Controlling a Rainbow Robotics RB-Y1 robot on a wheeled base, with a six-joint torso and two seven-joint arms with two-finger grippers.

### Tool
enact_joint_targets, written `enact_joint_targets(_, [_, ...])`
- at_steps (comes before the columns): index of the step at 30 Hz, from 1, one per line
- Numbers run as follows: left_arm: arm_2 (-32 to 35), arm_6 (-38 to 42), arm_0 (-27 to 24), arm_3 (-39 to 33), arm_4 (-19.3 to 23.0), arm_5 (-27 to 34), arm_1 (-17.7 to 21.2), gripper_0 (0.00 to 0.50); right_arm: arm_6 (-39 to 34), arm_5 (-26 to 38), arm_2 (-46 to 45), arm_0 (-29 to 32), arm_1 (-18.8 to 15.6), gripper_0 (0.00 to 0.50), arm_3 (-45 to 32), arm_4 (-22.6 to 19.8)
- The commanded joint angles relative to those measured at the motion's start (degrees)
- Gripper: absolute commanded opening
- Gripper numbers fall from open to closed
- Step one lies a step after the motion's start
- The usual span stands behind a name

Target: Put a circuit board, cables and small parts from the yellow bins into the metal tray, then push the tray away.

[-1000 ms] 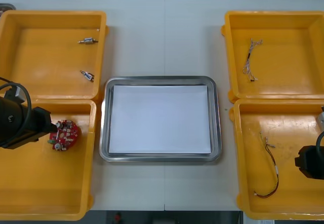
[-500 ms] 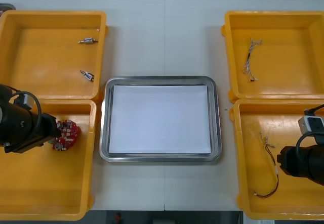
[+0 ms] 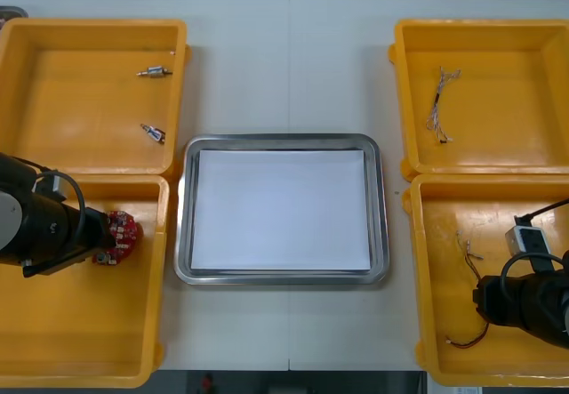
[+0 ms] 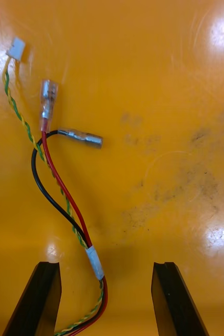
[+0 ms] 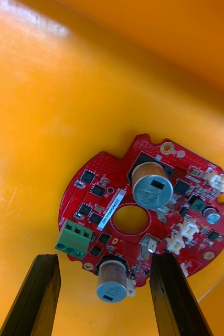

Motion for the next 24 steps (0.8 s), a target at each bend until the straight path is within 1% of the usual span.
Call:
enact_joint_targets(1, [-0.7, 2.7, 1.8, -0.2, -0.9, -0.6, -0.1, 0.500, 2.0, -2.8, 1.7, 2.9, 0.7, 0.500, 0.5, 0.5])
enact_joint_targets(7, [-0.6, 2.4, 1.9, -0.3, -1.0, -0.6, -0.1, 0.500, 2.0, -5.6, 2.8, 3.2, 0.7, 0.500, 2.4, 0.8])
enact_joint_targets(12, [-0.6, 2.2, 3.0, -1.0, -1.2, -1.0, -0.1, 0.500, 1.6, -7.2, 4.8, 3.5, 0.7, 0.500, 3.2, 3.6])
enact_joint_targets(24, [-0.7, 2.0, 3.7, -1.2, -0.7, -1.4, -0.1, 0.500, 1.6, -7.4, 5.0, 4.3, 0.7, 0.500, 3.3, 2.4])
